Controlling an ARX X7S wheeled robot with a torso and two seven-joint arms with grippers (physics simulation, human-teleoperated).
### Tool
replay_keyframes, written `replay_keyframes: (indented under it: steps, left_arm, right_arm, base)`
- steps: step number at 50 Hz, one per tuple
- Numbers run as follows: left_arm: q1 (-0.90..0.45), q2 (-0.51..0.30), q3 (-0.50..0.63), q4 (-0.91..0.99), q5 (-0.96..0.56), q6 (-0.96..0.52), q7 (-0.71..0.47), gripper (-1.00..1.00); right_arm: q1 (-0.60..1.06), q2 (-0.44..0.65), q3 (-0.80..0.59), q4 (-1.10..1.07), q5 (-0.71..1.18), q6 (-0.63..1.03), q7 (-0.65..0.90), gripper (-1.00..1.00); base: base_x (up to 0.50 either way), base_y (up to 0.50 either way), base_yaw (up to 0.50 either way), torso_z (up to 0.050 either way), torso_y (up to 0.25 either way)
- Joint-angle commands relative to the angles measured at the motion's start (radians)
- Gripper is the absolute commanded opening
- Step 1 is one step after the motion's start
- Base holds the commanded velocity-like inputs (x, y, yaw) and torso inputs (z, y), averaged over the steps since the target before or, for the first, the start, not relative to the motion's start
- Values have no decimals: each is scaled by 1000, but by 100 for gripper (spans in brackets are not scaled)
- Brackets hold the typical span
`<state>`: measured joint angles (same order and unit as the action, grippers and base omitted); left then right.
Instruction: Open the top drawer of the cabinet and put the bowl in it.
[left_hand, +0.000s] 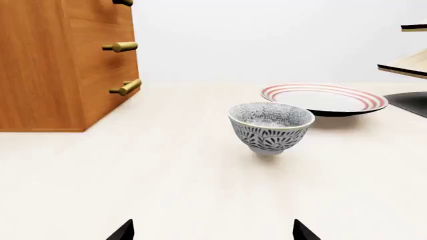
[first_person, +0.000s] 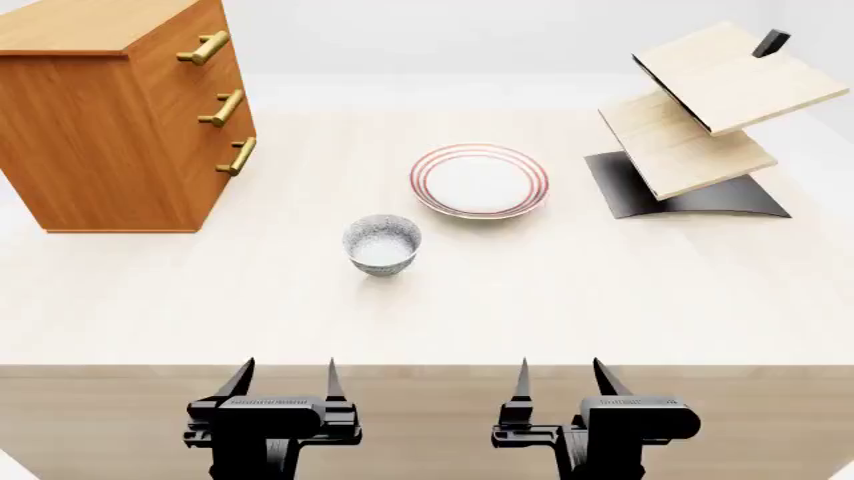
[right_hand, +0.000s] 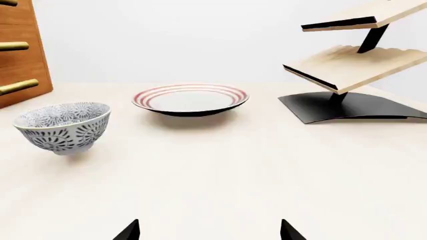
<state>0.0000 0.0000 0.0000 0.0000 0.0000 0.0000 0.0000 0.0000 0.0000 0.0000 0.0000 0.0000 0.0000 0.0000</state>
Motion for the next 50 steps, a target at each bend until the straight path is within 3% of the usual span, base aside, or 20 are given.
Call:
replay_keyframes:
  steps: [1,10,50]
  left_arm:
    - [-1,-15,14,7,-21,-7,-22,100]
    - [6,-46,33,39,-113,-34,-10,100]
    - [12,-102,90,61,-171,-18,-65,100]
  right_arm:
    - [2,14,-16,3,23,4,21,100]
    - [0,44,-50,-1,71,2,29,100]
    - [3,89,-94,1,140,-28,109,100]
  base:
    - [0,0,0,0,0]
    - [0,0,0,0,0]
    - [0,0,0,50,2]
